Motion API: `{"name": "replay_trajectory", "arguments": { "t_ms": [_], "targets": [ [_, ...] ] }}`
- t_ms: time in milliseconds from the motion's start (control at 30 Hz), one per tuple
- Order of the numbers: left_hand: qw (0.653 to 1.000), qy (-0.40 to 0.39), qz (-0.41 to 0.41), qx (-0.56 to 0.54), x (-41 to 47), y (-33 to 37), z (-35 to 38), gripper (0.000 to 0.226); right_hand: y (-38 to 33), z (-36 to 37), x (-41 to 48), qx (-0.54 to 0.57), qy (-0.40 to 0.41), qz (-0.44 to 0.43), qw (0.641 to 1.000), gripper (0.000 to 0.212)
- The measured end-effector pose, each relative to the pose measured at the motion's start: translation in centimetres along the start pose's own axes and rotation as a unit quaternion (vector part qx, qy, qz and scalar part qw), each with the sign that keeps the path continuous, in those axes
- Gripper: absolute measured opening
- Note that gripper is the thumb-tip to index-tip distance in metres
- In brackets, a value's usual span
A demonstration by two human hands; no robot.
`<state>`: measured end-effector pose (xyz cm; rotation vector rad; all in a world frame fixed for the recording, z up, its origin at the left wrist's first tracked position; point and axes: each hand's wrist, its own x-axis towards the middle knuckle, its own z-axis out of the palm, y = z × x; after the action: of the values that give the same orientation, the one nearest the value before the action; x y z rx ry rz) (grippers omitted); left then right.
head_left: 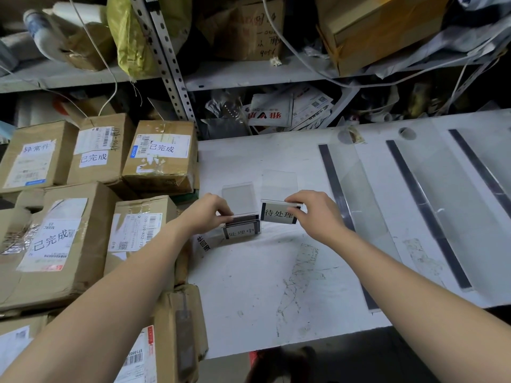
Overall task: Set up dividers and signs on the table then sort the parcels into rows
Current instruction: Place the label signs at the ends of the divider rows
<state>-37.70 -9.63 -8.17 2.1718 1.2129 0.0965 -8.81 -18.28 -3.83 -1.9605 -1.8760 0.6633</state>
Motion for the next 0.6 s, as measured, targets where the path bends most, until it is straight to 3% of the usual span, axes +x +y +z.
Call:
{"name": "replay_trajectory", "arguments": {
  "t_ms": [133, 600],
  "targets": [
    [0.999, 0.016, -0.014, -0.046, -0.4, 0.5, -0.6, 0.013, 0.1, -0.3, -0.1, -0.002, 0.003, 0.002, 1.000, 0.019],
    [0.992, 0.117, -0.023, -0.047, -1.7, 2.0, -2.2, 0.012, 0.0, -1.7, -1.2, 0.007, 0.019, 0.001, 1.000, 0.020]
  ]
}}
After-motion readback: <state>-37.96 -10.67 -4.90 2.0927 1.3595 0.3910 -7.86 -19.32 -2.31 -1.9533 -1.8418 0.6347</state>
